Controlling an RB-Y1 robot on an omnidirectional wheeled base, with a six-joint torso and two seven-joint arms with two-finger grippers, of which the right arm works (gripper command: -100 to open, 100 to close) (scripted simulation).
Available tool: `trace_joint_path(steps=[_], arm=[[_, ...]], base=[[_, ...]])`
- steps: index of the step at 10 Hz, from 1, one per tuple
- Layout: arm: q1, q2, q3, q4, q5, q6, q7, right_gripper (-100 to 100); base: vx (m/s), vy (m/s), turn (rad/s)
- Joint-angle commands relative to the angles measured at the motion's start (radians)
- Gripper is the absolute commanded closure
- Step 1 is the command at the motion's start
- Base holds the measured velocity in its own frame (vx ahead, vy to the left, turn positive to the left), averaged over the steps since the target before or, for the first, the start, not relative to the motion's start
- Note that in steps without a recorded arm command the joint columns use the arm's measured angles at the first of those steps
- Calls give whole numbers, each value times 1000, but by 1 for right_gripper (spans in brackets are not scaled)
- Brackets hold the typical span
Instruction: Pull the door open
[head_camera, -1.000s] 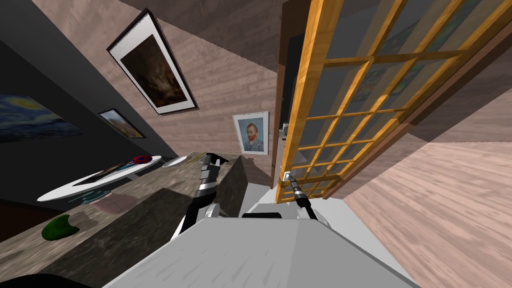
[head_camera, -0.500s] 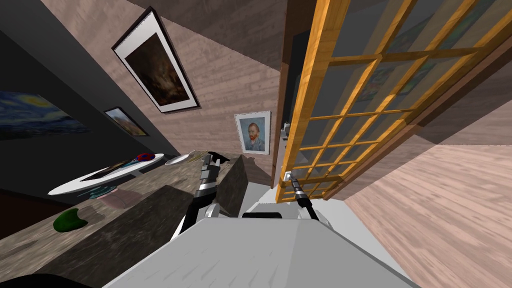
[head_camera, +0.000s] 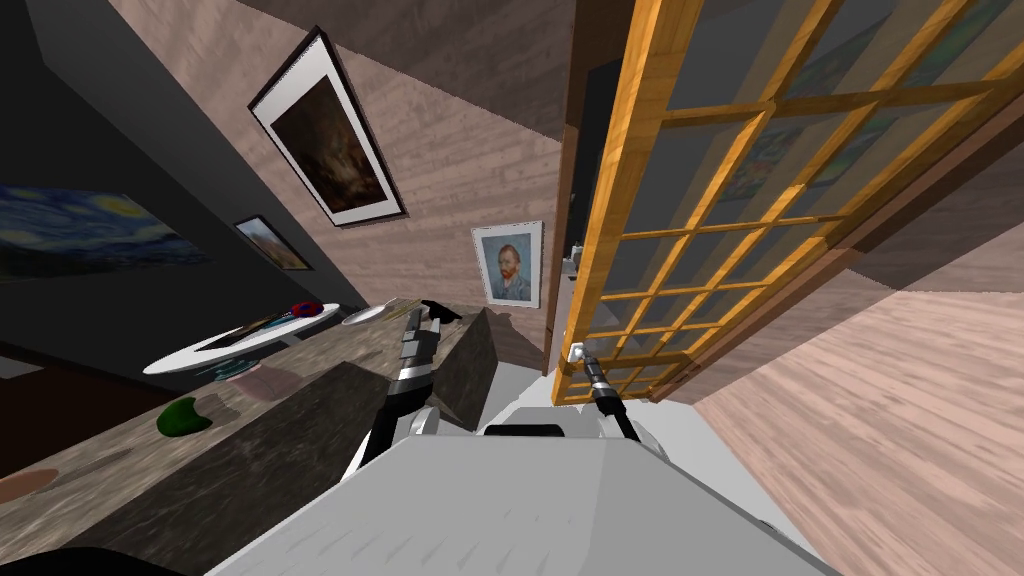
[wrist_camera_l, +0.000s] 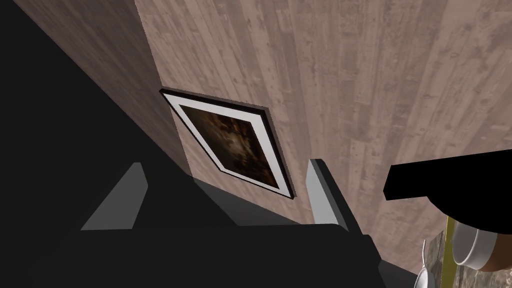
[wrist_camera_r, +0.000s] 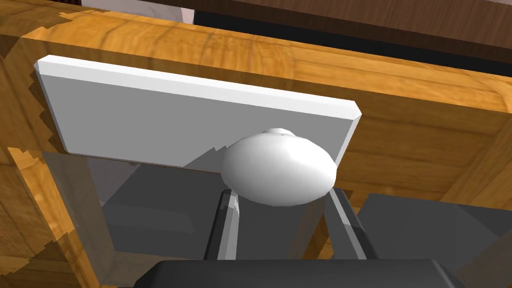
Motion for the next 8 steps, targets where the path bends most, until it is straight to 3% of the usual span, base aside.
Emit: trace_joint_path(steps=[1,8], arm=[[1,13,19,-8,-5,0,-46,100],[0,1,45,-2,-46,-4,-200,100]], base=[[-29,-4,37],[-36,-17,53]])
